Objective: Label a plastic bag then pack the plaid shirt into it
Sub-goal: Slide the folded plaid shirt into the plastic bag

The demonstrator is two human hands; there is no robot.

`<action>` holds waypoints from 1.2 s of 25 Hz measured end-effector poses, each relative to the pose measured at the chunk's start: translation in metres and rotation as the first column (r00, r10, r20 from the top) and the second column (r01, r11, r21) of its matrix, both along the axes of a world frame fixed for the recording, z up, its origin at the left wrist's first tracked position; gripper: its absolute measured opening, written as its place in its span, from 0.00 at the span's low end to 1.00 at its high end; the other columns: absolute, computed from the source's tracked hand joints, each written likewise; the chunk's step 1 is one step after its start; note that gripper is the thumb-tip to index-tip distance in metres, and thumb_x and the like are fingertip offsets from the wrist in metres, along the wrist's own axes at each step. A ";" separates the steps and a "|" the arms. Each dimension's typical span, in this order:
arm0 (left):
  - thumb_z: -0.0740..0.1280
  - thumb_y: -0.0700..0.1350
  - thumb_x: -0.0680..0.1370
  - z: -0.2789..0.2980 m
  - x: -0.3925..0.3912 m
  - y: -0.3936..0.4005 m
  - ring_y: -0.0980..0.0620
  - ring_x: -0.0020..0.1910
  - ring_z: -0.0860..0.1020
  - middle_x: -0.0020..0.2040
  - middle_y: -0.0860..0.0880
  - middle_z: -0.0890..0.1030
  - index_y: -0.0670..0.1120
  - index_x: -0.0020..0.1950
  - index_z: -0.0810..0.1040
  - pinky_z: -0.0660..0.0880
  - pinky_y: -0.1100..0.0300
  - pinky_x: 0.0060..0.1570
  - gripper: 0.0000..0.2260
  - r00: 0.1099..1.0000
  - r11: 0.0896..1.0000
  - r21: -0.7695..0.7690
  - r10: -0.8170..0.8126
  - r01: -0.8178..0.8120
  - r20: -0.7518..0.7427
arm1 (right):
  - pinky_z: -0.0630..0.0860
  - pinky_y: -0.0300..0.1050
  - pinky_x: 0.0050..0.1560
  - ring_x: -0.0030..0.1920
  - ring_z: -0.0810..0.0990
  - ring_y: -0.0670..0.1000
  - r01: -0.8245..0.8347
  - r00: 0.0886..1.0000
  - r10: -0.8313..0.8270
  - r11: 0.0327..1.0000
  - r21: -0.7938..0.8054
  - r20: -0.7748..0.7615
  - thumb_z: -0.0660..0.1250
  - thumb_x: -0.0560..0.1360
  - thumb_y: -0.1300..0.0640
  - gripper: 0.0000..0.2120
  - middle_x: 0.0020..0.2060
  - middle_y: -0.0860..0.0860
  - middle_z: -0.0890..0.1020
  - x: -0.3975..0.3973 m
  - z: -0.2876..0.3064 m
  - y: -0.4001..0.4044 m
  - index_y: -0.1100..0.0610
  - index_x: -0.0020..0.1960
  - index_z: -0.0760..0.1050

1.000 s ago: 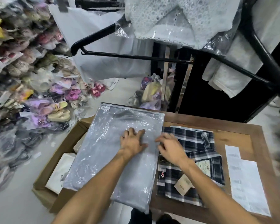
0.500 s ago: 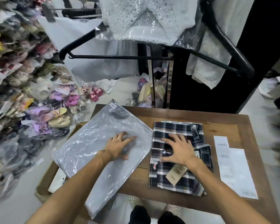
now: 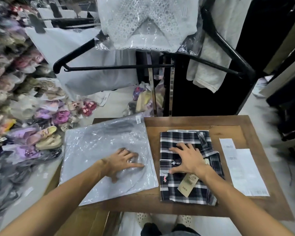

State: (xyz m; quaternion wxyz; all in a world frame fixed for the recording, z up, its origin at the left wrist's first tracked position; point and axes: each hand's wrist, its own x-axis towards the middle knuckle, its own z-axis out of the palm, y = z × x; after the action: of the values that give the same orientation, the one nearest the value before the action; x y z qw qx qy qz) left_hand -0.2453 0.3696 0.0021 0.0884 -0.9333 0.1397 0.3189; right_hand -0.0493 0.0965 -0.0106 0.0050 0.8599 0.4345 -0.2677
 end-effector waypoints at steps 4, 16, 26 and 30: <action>0.67 0.60 0.74 -0.001 0.017 -0.005 0.44 0.67 0.73 0.71 0.47 0.68 0.55 0.77 0.59 0.69 0.51 0.64 0.34 0.933 0.887 -0.319 0.360 -0.334 0.025 | 0.64 0.67 0.72 0.77 0.59 0.58 0.018 1.000 -0.018 1.000 0.002 -0.012 0.71 0.62 0.24 0.50 0.79 0.48 0.61 -0.002 0.002 0.000 0.38 0.79 0.59; 0.64 0.75 0.67 -0.022 0.054 -0.066 0.50 0.42 0.77 0.46 0.51 0.78 0.52 0.44 0.69 0.71 0.55 0.40 0.26 0.668 0.631 -0.244 0.735 -0.736 -0.117 | 0.65 0.65 0.73 0.75 0.59 0.58 0.004 0.999 -0.005 0.999 -0.040 -0.034 0.74 0.64 0.29 0.48 0.75 0.50 0.65 -0.007 0.010 0.006 0.41 0.79 0.62; 0.64 0.53 0.77 -0.008 0.056 -0.081 0.42 0.48 0.81 0.48 0.41 0.84 0.42 0.48 0.80 0.75 0.54 0.46 0.15 0.599 0.519 -0.384 0.791 -0.764 -0.124 | 0.69 0.55 0.67 0.67 0.68 0.56 -0.258 0.966 0.257 0.961 0.096 0.026 0.73 0.72 0.38 0.35 0.67 0.53 0.69 -0.017 0.015 0.016 0.47 0.75 0.68; 0.65 0.46 0.77 -0.002 0.049 -0.081 0.43 0.46 0.80 0.45 0.42 0.84 0.42 0.46 0.78 0.74 0.54 0.45 0.08 0.566 0.459 -0.472 0.817 -0.753 -0.109 | 0.69 0.55 0.64 0.65 0.68 0.56 -0.526 0.851 0.524 0.849 0.047 0.044 0.69 0.76 0.38 0.24 0.67 0.52 0.69 -0.027 0.015 0.025 0.44 0.70 0.75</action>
State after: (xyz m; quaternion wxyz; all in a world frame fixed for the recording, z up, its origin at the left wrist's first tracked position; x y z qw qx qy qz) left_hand -0.1965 0.2890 -0.0002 -0.2874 -0.9015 -0.2403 0.2166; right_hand -0.0759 0.1217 0.0042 0.0596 0.7123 0.6600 -0.2311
